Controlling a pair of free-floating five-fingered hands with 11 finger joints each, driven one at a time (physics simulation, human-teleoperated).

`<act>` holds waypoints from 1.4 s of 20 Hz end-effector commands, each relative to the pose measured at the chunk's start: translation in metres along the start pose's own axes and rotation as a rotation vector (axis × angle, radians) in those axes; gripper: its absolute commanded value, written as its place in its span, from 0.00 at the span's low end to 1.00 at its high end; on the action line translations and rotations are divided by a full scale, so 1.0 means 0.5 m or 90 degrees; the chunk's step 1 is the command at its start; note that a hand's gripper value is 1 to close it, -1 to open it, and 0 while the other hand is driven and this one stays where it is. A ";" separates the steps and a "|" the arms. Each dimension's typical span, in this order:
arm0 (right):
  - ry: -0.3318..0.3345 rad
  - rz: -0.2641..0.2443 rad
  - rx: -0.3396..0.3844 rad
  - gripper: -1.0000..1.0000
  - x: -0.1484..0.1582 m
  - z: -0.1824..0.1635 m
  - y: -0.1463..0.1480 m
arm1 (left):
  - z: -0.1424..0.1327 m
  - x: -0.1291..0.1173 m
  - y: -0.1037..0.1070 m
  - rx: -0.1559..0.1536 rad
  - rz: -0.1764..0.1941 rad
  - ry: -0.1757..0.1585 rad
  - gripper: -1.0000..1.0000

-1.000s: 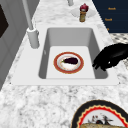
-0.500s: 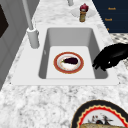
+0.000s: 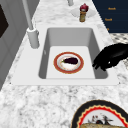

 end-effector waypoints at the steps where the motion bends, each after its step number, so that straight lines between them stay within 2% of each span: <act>1: 0.029 -0.073 -0.032 0.00 0.015 0.019 -0.019 | 0.000 0.000 0.000 0.000 0.000 0.000 0.50; 3: 0.039 -0.085 -0.044 0.00 0.022 0.029 -0.029 | 0.000 0.000 0.000 0.000 0.000 0.000 0.50; 15: 0.074 -0.144 -0.043 0.00 0.046 0.180 -0.107 | 0.000 0.000 0.000 0.000 0.000 0.000 0.50; 28: 0.118 -0.184 -0.049 0.00 0.087 0.342 -0.193 | 0.000 0.000 0.000 0.000 0.000 0.000 0.50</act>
